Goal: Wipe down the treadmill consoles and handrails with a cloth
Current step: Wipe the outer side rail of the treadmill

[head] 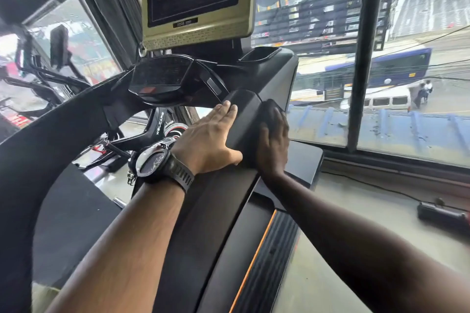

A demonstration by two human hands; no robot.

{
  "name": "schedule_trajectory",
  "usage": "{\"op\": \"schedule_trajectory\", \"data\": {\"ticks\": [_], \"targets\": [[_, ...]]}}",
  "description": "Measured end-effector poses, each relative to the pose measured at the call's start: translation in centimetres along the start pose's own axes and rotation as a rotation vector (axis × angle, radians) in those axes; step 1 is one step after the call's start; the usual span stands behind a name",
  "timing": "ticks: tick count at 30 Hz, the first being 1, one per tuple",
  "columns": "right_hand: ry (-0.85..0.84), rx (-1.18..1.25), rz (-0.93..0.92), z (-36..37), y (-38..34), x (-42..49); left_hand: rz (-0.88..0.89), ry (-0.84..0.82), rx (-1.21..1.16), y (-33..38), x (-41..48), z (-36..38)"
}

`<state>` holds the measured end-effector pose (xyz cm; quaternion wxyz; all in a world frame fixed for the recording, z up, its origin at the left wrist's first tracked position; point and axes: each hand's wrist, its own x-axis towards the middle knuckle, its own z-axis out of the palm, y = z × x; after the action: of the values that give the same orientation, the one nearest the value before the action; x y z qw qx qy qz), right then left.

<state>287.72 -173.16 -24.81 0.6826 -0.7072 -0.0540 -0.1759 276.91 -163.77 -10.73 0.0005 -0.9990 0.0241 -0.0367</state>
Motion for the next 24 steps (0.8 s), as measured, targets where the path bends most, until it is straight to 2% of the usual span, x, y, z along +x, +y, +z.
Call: {"op": "schedule_trajectory", "data": {"ticks": [3, 4, 7, 9, 10, 13, 14, 15, 18, 20, 21, 24], "targets": [[0.000, 0.025, 0.366, 0.4, 0.2, 0.4, -0.018, 0.010, 0.009, 0.4, 1.0, -0.1], [-0.023, 0.021, 0.350, 0.5, 0.0, -0.3, -0.022, 0.016, 0.029, 0.6, 1.4, 0.0], [-0.018, 0.021, 0.032, 0.3, -0.2, -1.1, -0.022, 0.015, 0.077, 1.0, 2.6, 0.0], [-0.016, -0.028, -0.074, 0.1, 0.4, 0.8, -0.023, 0.009, 0.075, 1.3, 3.1, -0.1], [-0.014, -0.042, -0.044, 0.2, 0.8, 2.0, -0.025, 0.011, 0.076, 1.4, 3.4, -0.1], [-0.007, -0.016, 0.261, 0.2, 1.1, 3.4, -0.028, 0.019, 0.082, 1.6, 4.5, -0.2], [-0.022, -0.011, 0.293, 0.2, 0.8, 3.0, -0.031, 0.018, 0.085, 1.7, 4.9, -0.2], [-0.037, -0.004, 0.250, 0.2, 0.5, 2.5, -0.033, 0.019, 0.086, 1.8, 5.3, -0.2], [-0.022, 0.041, -0.040, 0.1, -0.3, 2.5, -0.034, 0.023, 0.080, 2.0, 5.9, -0.3], [0.002, 0.025, -0.114, 0.3, -0.4, 4.9, -0.035, 0.028, 0.077, 2.0, 6.0, -0.3], [0.013, 0.015, -0.072, 0.2, -0.3, 6.3, -0.035, 0.031, 0.075, 2.0, 6.1, -0.3], [-0.013, 0.026, 0.240, 0.1, -0.4, 7.0, -0.041, 0.037, 0.070, 2.0, 6.3, -0.3]]}}
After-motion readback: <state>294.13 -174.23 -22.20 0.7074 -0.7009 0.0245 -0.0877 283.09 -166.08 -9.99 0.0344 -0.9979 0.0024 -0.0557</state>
